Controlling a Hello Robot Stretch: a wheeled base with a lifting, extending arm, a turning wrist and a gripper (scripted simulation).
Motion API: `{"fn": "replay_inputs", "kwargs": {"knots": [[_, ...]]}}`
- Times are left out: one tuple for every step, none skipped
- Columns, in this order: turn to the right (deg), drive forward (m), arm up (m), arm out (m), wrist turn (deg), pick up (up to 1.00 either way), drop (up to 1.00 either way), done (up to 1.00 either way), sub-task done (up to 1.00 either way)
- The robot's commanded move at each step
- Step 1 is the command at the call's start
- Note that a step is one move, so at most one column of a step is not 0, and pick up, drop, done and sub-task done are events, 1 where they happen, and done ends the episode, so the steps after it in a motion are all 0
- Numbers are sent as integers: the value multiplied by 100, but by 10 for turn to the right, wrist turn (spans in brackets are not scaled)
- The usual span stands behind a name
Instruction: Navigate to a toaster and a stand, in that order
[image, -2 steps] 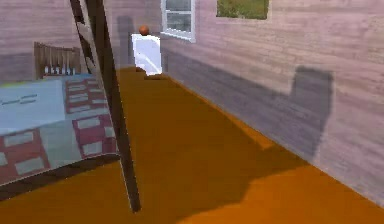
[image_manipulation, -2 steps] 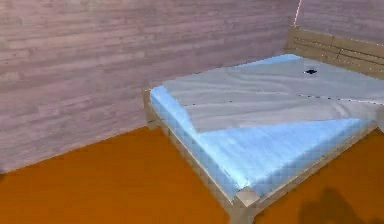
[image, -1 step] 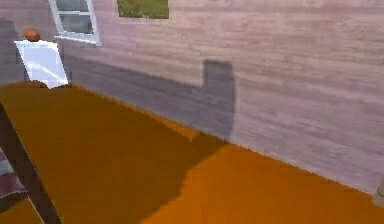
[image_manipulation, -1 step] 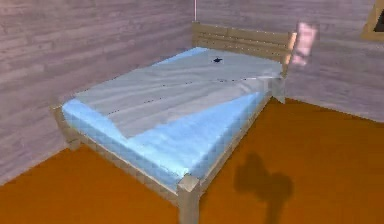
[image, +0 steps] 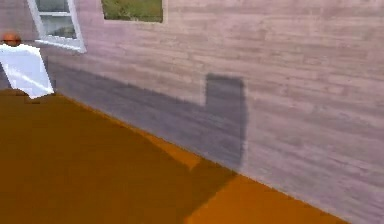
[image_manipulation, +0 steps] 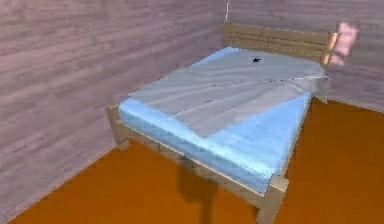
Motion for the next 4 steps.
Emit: {"fn": "replay_inputs", "kwargs": {"knots": [[-150, 0, 0, 0, 0, 0, 0, 0, 0], [0, 70, 0, 0, 0, 0, 0, 0, 0], [-390, 0, 0, 0, 0, 0, 0, 0, 0], [0, 100, 0, 0, 0, 0, 0, 0, 0]]}}
